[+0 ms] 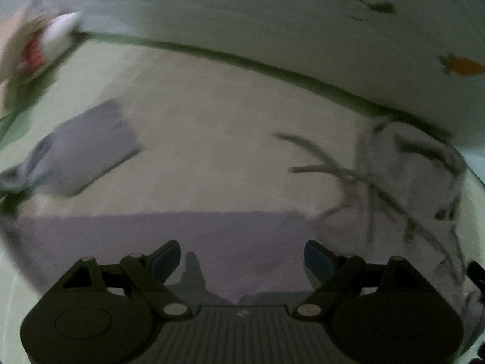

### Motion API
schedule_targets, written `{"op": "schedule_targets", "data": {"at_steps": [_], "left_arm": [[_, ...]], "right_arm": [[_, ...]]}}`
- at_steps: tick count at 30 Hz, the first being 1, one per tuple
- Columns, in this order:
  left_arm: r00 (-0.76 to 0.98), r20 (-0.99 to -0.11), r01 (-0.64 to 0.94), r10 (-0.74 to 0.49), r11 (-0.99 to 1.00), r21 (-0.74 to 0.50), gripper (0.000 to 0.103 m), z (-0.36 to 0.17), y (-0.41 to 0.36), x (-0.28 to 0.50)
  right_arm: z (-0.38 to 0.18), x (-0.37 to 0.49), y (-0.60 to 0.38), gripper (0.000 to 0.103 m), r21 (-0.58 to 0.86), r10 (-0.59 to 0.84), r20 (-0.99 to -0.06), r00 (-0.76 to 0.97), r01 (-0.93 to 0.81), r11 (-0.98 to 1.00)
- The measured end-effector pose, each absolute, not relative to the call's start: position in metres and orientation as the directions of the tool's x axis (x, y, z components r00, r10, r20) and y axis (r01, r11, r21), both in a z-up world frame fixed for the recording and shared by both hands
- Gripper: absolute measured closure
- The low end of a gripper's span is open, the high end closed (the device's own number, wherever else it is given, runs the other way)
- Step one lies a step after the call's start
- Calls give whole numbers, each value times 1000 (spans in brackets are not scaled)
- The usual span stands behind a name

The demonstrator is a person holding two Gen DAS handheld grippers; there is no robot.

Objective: Fold clothes

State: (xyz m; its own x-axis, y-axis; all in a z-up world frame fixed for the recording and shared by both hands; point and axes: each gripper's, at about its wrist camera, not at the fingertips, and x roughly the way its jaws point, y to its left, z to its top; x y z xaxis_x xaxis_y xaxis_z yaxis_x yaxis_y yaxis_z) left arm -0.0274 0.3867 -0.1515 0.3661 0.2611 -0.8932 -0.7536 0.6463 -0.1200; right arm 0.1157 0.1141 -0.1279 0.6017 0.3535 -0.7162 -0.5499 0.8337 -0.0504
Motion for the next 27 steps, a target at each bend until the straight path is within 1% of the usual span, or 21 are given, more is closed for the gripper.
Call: {"op": "schedule_targets", "data": {"at_steps": [1,3,5,6,7,8,9,10,11,12,13,14,15,16,17,18,21,25,26,27], "left_arm": [[384,-887,-737,255,664,-128,14,-152,385,-20],[418,-876,-702,240,697,-145,20,-153,382,-5],[435,-876,-667,207,727,-159,36,-156,381,10],[431,-881,-658,196,736,-159,41,-157,380,16],[430,-883,-652,188,742,-159,49,-159,378,19],[429,-885,-646,182,746,-160,56,-160,377,22],[425,-887,-646,182,747,-157,58,-161,376,23],[422,-888,-646,182,747,-153,65,-162,376,24],[419,-890,-647,182,748,-151,78,-162,375,25],[419,-891,-648,176,745,-157,82,-164,376,24],[420,-891,-650,170,742,-165,89,-165,377,23],[433,-888,-650,155,736,-188,95,-165,378,21],[440,-885,-652,150,731,-200,96,-165,379,20],[444,-882,-651,157,733,-197,98,-164,378,19],[450,-879,-643,158,740,-196,99,-162,377,19],[464,-871,-636,163,745,-200,99,-158,375,17],[507,-845,-615,172,758,-215,99,-144,370,11],[561,-809,-596,174,764,-249,99,-117,354,-1],[580,-795,-583,176,772,-255,99,-109,347,-6],[593,-784,-573,183,780,-252,99,-103,341,-9]], "right_arm": [[-130,116,121,0,-47,367,-717,593,-566,823],[-134,118,135,0,-44,386,-725,570,-598,800],[-138,120,147,0,-39,403,-735,545,-627,778],[-139,121,152,0,-31,406,-745,529,-636,771],[-140,122,156,1,-24,412,-750,518,-644,765],[-141,122,159,5,-18,418,-752,510,-650,759],[-142,122,161,11,-12,422,-756,500,-655,755],[-142,121,163,15,-4,426,-760,490,-660,751],[-143,121,163,22,8,432,-764,479,-663,748],[-143,120,162,29,21,440,-768,465,-669,743],[-144,119,162,32,36,450,-773,447,-678,734],[-146,118,162,37,48,459,-779,428,-688,724],[-147,118,162,52,57,465,-782,415,-695,716],[-145,117,160,63,67,476,-776,414,-696,715],[-144,115,159,85,77,487,-770,413,-697,713],[-142,114,157,89,87,497,-763,412,-698,711],[-136,110,151,94,113,530,-740,414,-699,706],[-112,97,130,94,130,570,-680,461,-690,712],[-107,94,124,97,136,578,-665,472,-685,716],[-102,90,117,98,142,585,-651,483,-680,719]]}}
